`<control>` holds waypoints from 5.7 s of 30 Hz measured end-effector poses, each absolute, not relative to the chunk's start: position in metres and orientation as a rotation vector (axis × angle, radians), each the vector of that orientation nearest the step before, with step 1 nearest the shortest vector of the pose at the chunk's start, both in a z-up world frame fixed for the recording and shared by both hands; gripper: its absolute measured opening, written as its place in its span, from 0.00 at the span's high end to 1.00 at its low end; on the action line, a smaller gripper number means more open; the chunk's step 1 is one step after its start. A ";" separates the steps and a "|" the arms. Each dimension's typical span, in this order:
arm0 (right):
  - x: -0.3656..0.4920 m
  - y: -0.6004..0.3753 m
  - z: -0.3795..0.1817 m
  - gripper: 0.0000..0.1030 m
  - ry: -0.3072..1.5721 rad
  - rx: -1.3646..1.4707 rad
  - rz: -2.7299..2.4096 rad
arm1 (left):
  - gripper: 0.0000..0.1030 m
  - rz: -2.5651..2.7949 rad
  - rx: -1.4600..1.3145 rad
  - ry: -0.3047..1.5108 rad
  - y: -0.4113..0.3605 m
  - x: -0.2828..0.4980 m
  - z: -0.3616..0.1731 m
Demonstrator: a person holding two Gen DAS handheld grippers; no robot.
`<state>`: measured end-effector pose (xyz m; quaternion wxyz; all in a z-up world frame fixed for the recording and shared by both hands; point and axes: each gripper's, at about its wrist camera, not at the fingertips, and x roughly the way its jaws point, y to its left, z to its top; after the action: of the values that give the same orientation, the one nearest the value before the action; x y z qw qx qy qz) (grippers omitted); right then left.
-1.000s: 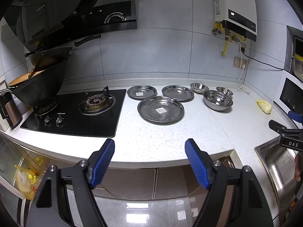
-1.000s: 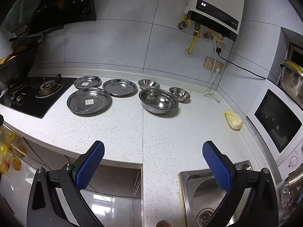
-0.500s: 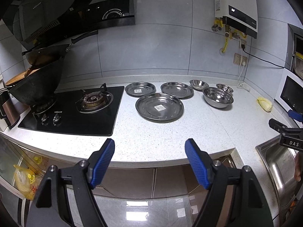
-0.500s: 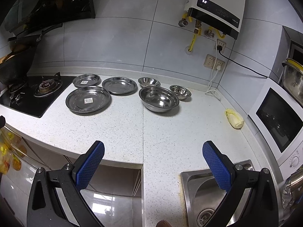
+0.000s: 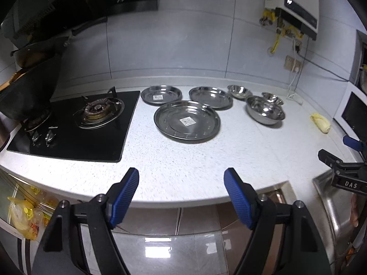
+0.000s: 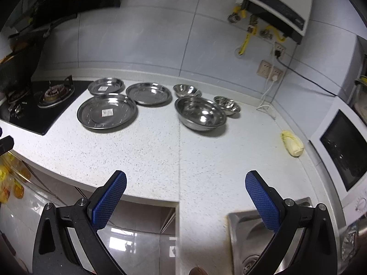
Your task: Organize plates and bowls
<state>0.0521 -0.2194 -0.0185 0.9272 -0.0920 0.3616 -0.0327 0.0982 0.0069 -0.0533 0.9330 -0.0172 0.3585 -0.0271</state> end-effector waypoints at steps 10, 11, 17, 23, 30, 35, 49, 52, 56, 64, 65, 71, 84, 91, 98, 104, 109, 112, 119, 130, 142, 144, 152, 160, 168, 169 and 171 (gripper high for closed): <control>0.190 -0.169 -0.060 0.01 0.793 -0.160 0.052 | 0.26 0.008 -0.037 0.875 0.022 0.272 -0.103; 0.210 -0.162 -0.069 0.01 0.810 -0.149 0.067 | 0.26 -0.004 -0.046 0.898 0.024 0.291 -0.110; 0.306 -0.139 -0.123 0.01 0.967 -0.032 0.156 | 0.26 -0.003 -0.141 1.058 0.044 0.383 -0.160; 0.352 -0.133 -0.155 0.01 1.076 0.066 0.198 | 0.27 0.004 -0.194 1.138 0.056 0.418 -0.187; 0.368 -0.126 -0.169 0.02 1.128 0.093 0.212 | 0.29 -0.015 -0.256 1.197 0.062 0.437 -0.198; 0.371 -0.125 -0.173 0.25 1.127 0.054 0.206 | 0.32 -0.036 -0.244 1.184 0.060 0.442 -0.198; 0.374 -0.130 -0.170 0.85 1.089 0.013 0.156 | 0.89 -0.005 -0.301 1.126 0.078 0.422 -0.197; 0.367 -0.134 -0.167 0.87 1.081 0.038 0.161 | 0.89 -0.008 -0.322 1.112 0.082 0.415 -0.191; 0.350 -0.142 -0.150 0.88 1.054 0.058 0.180 | 0.89 0.009 -0.308 1.085 0.083 0.406 -0.177; 0.331 -0.140 -0.130 0.88 1.024 0.087 0.189 | 0.89 -0.008 -0.289 1.052 0.082 0.374 -0.154; 0.326 -0.140 -0.128 0.88 1.020 0.091 0.187 | 0.89 -0.008 -0.287 1.047 0.082 0.368 -0.152; 0.291 -0.140 -0.120 0.88 1.010 0.104 0.197 | 0.89 -0.035 -0.293 1.035 0.085 0.333 -0.142; 0.218 -0.141 -0.127 0.88 1.007 0.130 0.184 | 0.89 -0.090 -0.260 1.053 0.082 0.273 -0.151; 0.206 -0.149 -0.130 0.88 0.997 0.136 0.152 | 0.89 -0.115 -0.259 1.066 0.070 0.274 -0.158; 0.208 -0.180 -0.133 0.88 0.984 0.156 0.072 | 0.89 -0.169 -0.225 1.057 0.030 0.290 -0.161; 0.210 -0.204 -0.143 0.88 0.985 0.168 0.032 | 0.89 -0.191 -0.196 1.085 0.007 0.299 -0.177; 0.213 -0.212 -0.153 0.89 1.004 0.176 0.007 | 0.89 -0.192 -0.176 1.112 -0.003 0.302 -0.189; 0.213 -0.216 -0.156 0.88 1.010 0.177 -0.002 | 0.89 -0.193 -0.164 1.113 -0.007 0.303 -0.190; 0.214 -0.218 -0.159 0.89 1.008 0.173 -0.005 | 0.89 -0.197 -0.163 1.116 -0.007 0.305 -0.193; 0.214 -0.217 -0.158 0.88 1.016 0.182 -0.016 | 0.89 -0.203 -0.130 1.115 -0.010 0.306 -0.193; 0.215 -0.217 -0.152 0.88 1.001 0.187 -0.049 | 0.89 -0.228 -0.140 1.111 -0.004 0.310 -0.191; 0.215 -0.216 -0.148 0.88 0.995 0.181 -0.061 | 0.89 -0.235 -0.134 1.105 -0.003 0.310 -0.188; 0.212 -0.203 -0.120 0.88 0.950 0.167 -0.093 | 0.89 -0.264 -0.143 1.071 0.008 0.311 -0.167; 0.211 -0.185 -0.077 0.88 0.884 0.148 -0.100 | 0.87 -0.281 -0.153 0.996 0.028 0.305 -0.121; 0.210 -0.172 -0.007 0.76 0.767 0.124 -0.098 | 0.79 -0.281 -0.231 0.875 0.058 0.303 -0.050; 0.210 -0.169 0.004 0.76 0.745 0.118 -0.098 | 0.79 -0.281 -0.236 0.863 0.060 0.303 -0.044; 0.213 -0.163 0.018 0.75 0.713 0.110 -0.094 | 0.79 -0.269 -0.237 0.835 0.062 0.305 -0.031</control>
<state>0.2133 -0.1629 0.0183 0.9345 0.0538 0.3489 -0.0462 0.3050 0.0623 -0.0314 0.8985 -0.1144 0.4033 -0.1299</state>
